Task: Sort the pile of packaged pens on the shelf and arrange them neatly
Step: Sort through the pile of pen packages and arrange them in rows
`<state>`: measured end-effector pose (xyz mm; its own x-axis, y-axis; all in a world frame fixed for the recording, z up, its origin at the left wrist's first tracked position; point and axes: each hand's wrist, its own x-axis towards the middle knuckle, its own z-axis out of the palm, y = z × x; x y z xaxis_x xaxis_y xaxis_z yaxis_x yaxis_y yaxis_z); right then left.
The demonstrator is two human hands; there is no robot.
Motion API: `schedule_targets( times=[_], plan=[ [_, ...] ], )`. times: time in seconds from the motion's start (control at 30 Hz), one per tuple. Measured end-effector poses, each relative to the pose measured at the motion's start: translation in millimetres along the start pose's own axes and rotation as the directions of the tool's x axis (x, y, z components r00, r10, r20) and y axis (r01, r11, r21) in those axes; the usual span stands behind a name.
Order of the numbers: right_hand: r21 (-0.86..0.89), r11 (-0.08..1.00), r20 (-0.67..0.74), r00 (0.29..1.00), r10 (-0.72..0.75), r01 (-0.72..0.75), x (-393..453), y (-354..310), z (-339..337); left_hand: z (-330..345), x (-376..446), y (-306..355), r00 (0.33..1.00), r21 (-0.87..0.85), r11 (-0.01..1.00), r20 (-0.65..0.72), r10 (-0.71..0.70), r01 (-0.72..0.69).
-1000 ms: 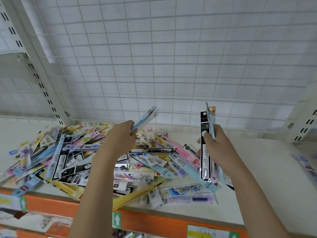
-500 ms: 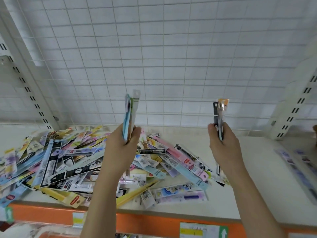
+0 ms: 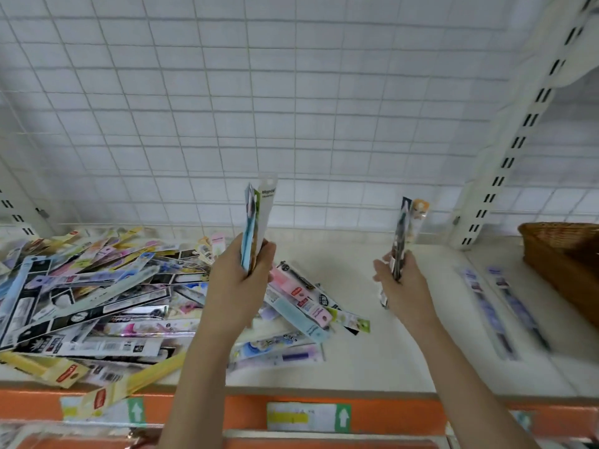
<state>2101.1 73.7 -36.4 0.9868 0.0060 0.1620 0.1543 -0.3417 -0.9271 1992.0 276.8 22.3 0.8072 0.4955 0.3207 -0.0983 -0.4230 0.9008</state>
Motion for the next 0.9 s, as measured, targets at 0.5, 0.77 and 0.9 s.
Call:
schedule_targets(
  times=[0.5, 0.77, 0.9],
  plan=[
    [-0.309, 0.945, 0.028, 0.992, 0.126, -0.111, 27.9, 25.5, -130.7, 147.3, -30.1, 43.4, 0.903, -0.091, 0.925, 0.271, -0.334, 0.369],
    [-0.36, 0.916, 0.102, 0.969, 0.227, -0.177, 30.1, 42.8, -183.1, 248.0, -42.9, 68.1, 0.835, 0.074, 0.909, 0.37, -0.407, 0.41],
    [-0.34, 0.918, 0.093, 0.964, 0.248, -0.203, 32.0, 49.5, -196.7, 278.1, -50.1, 69.7, 0.832, 0.239, 0.905, 0.364, -0.419, 0.352]
  ],
)
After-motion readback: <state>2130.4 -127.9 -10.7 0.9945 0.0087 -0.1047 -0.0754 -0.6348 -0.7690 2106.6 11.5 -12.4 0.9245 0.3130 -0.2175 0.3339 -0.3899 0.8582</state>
